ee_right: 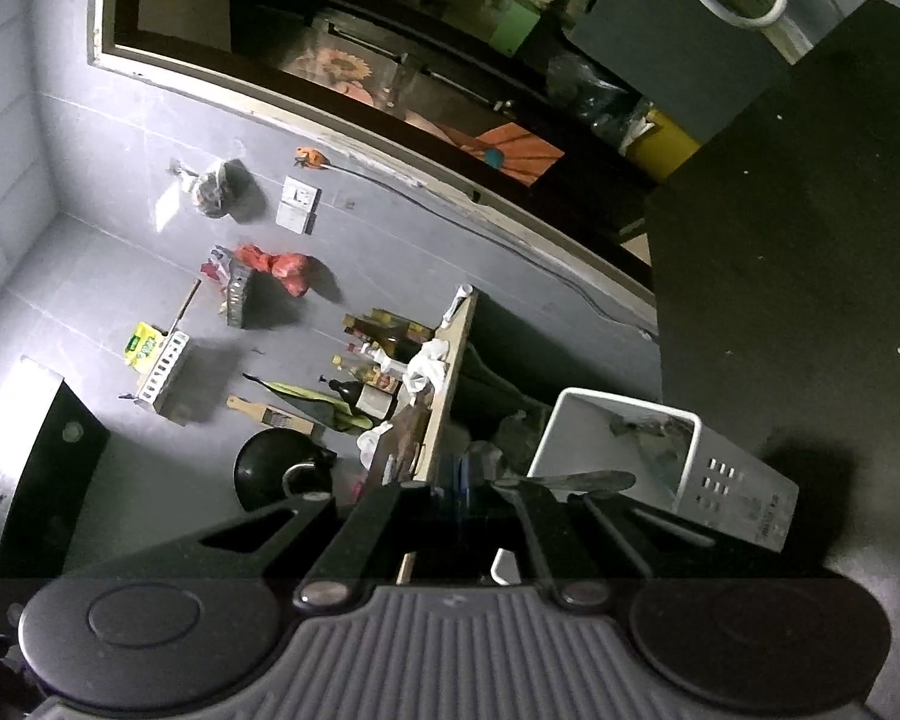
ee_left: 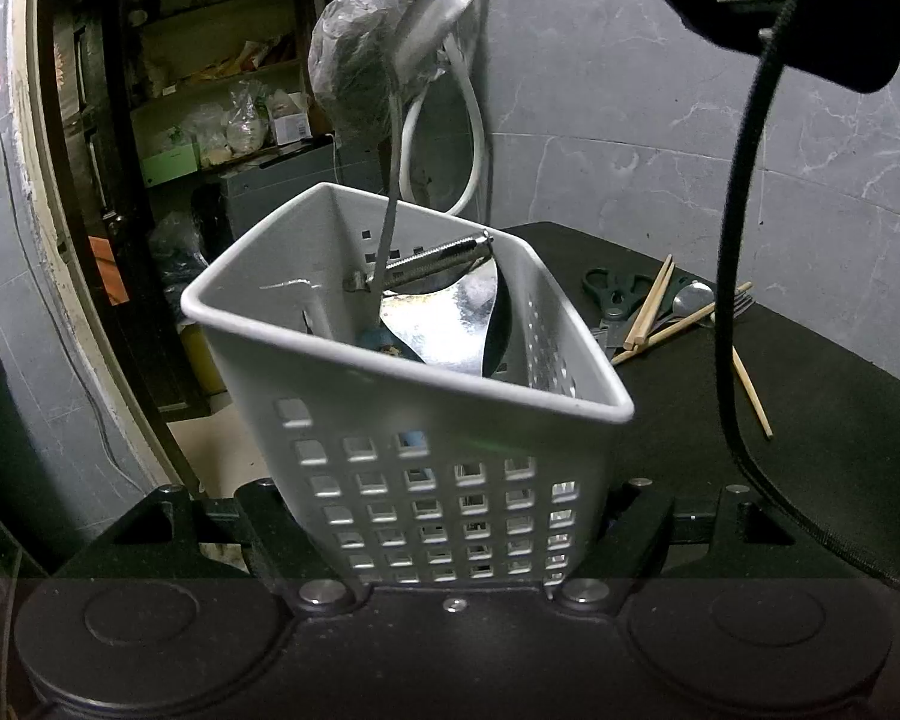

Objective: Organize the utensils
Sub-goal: 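Lift the spoon with the right gripper and carry it over the basket, then open the right gripper to drop the spoon into the basket, then move the right gripper to the spoon among the chopsticks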

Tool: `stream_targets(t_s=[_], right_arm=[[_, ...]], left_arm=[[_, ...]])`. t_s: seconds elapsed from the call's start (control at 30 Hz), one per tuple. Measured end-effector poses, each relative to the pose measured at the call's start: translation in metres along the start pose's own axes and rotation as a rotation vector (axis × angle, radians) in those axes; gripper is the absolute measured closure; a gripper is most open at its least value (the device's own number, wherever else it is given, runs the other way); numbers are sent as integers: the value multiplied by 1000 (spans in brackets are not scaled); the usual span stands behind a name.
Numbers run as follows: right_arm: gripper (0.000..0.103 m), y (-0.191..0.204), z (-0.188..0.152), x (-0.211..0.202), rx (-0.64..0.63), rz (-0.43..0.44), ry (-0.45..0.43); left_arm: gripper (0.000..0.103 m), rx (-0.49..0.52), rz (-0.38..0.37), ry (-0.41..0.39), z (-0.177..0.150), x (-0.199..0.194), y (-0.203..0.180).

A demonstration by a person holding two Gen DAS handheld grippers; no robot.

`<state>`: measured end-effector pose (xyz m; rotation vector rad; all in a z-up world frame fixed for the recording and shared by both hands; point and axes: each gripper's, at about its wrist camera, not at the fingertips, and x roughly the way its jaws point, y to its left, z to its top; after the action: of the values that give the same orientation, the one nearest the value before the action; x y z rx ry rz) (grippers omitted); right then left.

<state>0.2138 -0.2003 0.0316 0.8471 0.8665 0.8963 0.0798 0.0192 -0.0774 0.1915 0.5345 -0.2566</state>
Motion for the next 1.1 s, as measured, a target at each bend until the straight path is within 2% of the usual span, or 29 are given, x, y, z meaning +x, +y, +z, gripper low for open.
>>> stream_targets(t_s=[0.27,0.37,0.5,0.53,0.6,0.83,0.93,1.0,1.1], right_arm=[[102,-18,-5,12,37,-40,34],[97,-22,-8,18,26,-81,52],[87,-17,-12,22,-52,-184,82],[84,-14,-14,22,-77,-194,84],[62,-7,-15,19,-116,-202,82],[51,14,-18,0,-231,-222,12],[41,16,-17,-15,-245,-243,-54],[25,13,-18,-27,-248,-263,-104],[11,6,-19,-44,-250,-322,-187]], left_arm=[[25,1,0,1,0,0,0],[25,1,0,0,0,0,0],[25,-1,0,1,-1,-1,0],[25,0,2,1,-1,-1,0],[25,0,1,1,-1,-1,0],[25,2,2,7,1,0,0],[25,1,3,9,1,0,0],[25,0,3,11,3,1,0],[25,3,3,16,4,1,0]])
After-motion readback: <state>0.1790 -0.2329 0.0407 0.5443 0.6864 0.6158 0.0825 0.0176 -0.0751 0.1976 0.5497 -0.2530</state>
